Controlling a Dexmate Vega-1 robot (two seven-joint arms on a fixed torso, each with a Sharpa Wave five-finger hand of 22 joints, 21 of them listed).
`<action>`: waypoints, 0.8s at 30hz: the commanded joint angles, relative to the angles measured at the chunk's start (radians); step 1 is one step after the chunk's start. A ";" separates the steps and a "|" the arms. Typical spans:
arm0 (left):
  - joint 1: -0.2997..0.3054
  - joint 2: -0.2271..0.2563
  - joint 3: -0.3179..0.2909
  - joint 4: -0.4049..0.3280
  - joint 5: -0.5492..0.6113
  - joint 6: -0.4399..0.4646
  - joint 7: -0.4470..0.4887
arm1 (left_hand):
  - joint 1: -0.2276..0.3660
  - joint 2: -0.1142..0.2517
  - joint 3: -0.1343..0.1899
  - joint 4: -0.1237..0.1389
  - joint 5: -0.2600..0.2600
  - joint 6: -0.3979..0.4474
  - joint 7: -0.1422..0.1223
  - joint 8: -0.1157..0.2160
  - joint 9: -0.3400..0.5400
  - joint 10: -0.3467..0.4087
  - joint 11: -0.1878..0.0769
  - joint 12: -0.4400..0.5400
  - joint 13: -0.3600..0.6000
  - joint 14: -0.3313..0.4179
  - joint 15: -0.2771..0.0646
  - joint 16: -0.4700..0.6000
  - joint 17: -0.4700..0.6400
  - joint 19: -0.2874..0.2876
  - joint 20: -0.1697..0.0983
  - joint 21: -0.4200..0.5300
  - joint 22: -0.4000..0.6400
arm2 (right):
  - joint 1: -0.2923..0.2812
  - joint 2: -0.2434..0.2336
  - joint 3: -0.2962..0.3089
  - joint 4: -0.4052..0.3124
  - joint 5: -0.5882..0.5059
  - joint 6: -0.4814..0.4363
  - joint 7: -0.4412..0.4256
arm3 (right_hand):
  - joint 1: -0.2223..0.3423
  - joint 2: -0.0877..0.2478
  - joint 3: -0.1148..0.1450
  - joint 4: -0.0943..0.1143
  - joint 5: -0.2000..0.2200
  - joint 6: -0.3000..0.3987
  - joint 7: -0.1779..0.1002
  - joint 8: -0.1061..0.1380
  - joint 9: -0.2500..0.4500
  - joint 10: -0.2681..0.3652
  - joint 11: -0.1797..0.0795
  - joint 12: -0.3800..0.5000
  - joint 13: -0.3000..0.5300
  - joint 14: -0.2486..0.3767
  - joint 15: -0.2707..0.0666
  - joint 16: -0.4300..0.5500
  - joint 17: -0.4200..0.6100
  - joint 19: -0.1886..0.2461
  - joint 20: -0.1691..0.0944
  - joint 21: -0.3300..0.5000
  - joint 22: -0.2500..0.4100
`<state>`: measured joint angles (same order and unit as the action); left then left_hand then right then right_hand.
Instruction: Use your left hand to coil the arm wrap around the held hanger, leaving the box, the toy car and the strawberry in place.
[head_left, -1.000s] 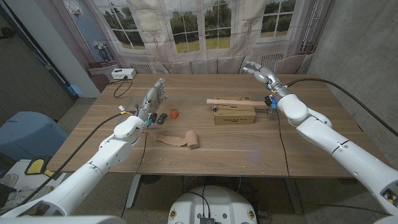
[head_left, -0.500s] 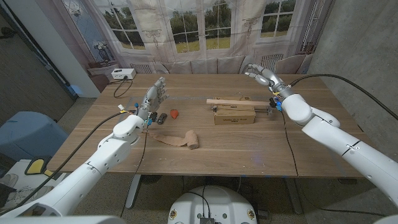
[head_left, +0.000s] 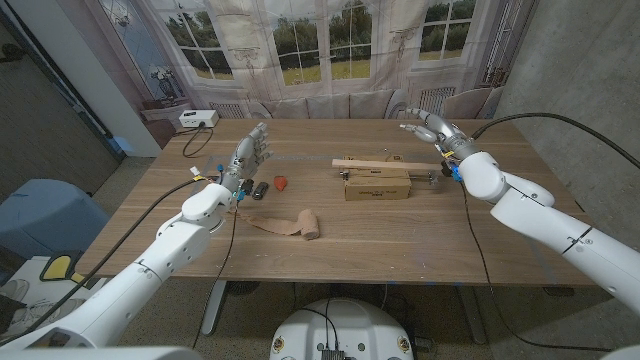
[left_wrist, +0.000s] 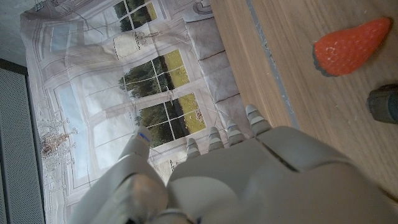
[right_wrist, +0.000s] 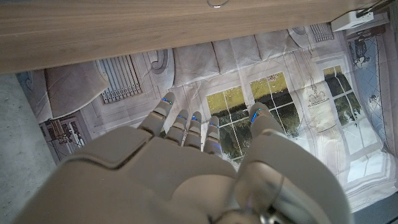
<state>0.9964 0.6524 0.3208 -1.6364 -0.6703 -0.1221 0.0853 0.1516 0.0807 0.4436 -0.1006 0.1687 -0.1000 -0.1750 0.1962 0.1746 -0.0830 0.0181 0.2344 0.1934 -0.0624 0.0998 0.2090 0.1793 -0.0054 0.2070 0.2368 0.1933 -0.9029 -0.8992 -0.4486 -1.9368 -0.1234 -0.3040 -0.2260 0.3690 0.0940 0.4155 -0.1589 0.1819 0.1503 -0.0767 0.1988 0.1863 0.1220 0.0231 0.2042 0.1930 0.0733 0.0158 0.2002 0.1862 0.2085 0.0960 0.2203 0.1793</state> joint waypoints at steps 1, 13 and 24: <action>-0.016 0.002 0.010 -0.008 0.007 0.018 0.000 | -0.006 0.002 0.005 0.004 0.008 0.007 -0.001 0.003 0.005 0.002 0.004 0.001 0.003 0.009 0.004 -0.001 0.005 0.005 0.006 0.002 0.002 | 0.003 -0.030 -0.031 -0.024 -0.067 -0.117 0.020 | 0.013 0.000 0.007 -0.004 0.010 -0.002 0.001 -0.001 0.003 0.004 -0.006 -0.001 0.002 0.006 -0.012 0.005 0.000 0.009 0.004 -0.001 0.002; -0.058 -0.015 0.027 0.045 0.004 0.024 -0.029 | -0.009 0.001 0.004 0.004 0.008 0.008 -0.001 0.001 0.005 0.002 0.003 0.000 0.003 0.013 0.006 -0.002 0.005 0.005 0.006 0.001 0.002 | 0.052 -0.039 -0.098 -0.023 -0.143 -0.226 0.074 | 0.036 0.001 0.015 -0.012 0.013 -0.026 0.008 -0.010 0.003 -0.008 -0.012 -0.006 0.003 0.004 -0.012 0.002 -0.001 0.006 0.005 -0.006 0.002; -0.112 -0.031 0.045 0.106 0.004 0.033 -0.063 | -0.012 0.000 0.003 0.005 0.008 0.007 0.000 -0.001 0.005 0.002 0.003 -0.001 0.004 0.015 0.007 -0.004 0.006 0.005 0.006 0.000 0.003 | 0.092 -0.031 -0.151 -0.008 -0.180 -0.289 0.128 | 0.047 -0.005 0.018 -0.014 0.013 -0.038 0.007 -0.012 0.004 -0.012 -0.016 -0.007 0.004 0.005 -0.015 0.001 -0.001 0.005 0.009 -0.007 0.002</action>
<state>0.9313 0.6360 0.3493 -1.5843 -0.6665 -0.0974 0.0525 0.1463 0.0861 0.4437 -0.1006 0.1687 -0.1000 -0.1750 0.1962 0.1746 -0.0831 0.0180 0.2344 0.1932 -0.0550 0.1072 0.2090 0.1841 -0.0055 0.2070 0.2367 0.1931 -0.8485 -0.9315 -0.5487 -1.9573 -0.2596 -0.5239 -0.1493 0.4032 0.0910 0.4293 -0.1727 0.1895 0.1172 -0.0699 0.1914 0.1888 0.1092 0.0068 0.1995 0.1930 0.0748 0.0067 0.2002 0.1863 0.2127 0.1002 0.2143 0.1792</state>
